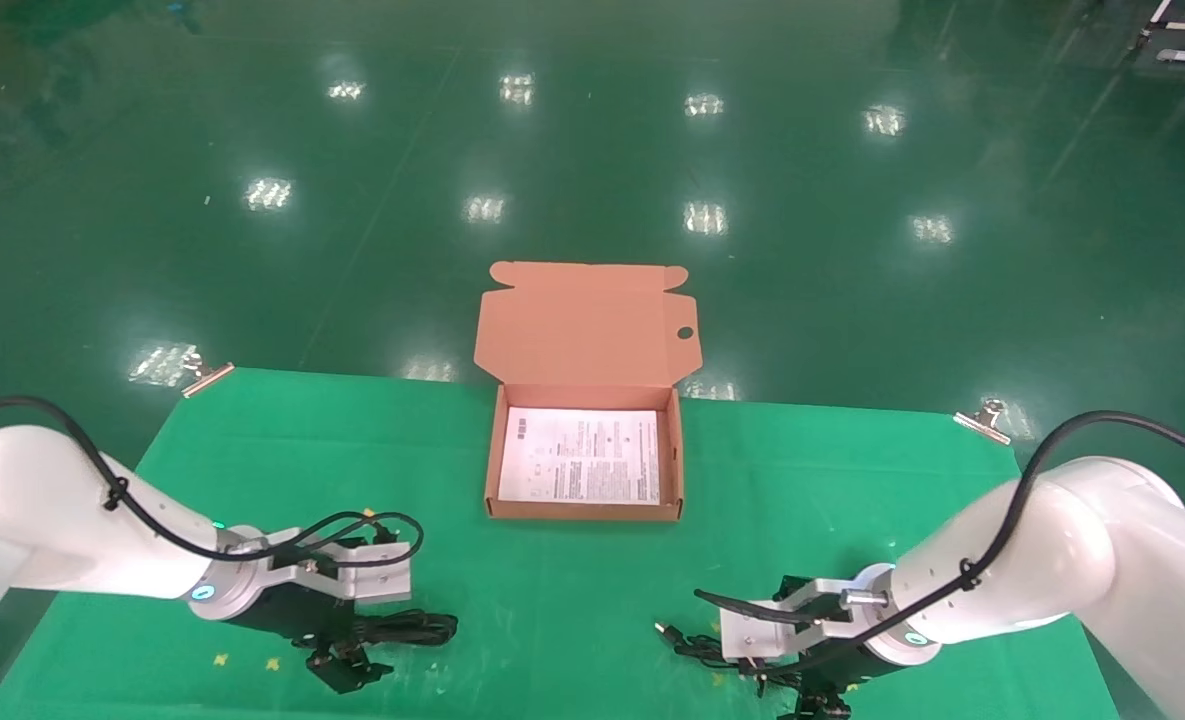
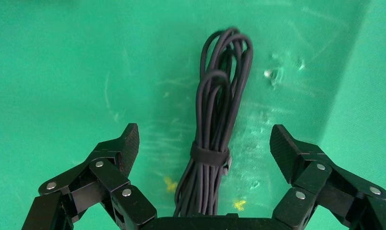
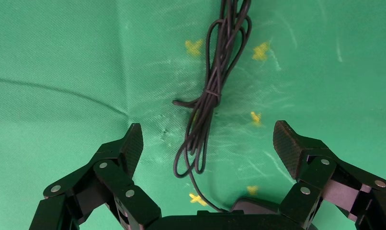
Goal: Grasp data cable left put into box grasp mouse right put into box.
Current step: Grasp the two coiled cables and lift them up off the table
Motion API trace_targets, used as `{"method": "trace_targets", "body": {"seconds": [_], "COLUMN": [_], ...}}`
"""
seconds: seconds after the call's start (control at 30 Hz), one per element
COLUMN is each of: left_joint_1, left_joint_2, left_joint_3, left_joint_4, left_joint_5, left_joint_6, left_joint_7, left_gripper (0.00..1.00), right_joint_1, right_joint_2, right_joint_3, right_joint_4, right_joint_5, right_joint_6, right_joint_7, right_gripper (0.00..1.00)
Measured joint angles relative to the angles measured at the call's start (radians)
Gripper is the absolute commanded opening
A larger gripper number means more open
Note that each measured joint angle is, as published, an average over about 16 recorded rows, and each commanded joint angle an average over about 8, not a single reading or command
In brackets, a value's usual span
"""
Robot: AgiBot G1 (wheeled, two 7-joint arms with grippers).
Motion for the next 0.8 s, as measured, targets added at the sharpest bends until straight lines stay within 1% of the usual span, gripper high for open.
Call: {"method": "trace_targets", "body": {"seconds": [0.23, 0.27, 0.8], "left_joint_1": [-0.016, -0.017, -0.015], "left_joint_2": [0.02, 0.022, 0.019], "left_joint_3": [0.001, 0.002, 0.002], "left_joint_4": [0.075, 0.081, 0.077], "left_joint_5": [0.003, 0.004, 0.003], "left_joint_6": [-0.018, -0.019, -0.017], "left_joint_7": [0.027, 0.029, 0.028], "left_gripper": [0.06, 0.0, 0.0], "right_joint_1": [-0.002, -0.002, -0.001], "right_joint_2": [-0.026, -0.028, -0.026], "right_joint_3": [0.0, 0.0, -0.001], "right_joint_4": [-0.061, -0.066, -0.062], "right_joint_5": [0.008, 0.008, 0.008], "right_joint_6": [0.012, 0.013, 0.012], "right_joint_7": [-0.026, -0.028, -0.027], "right_gripper": [0.03, 0.0, 0.0]}}
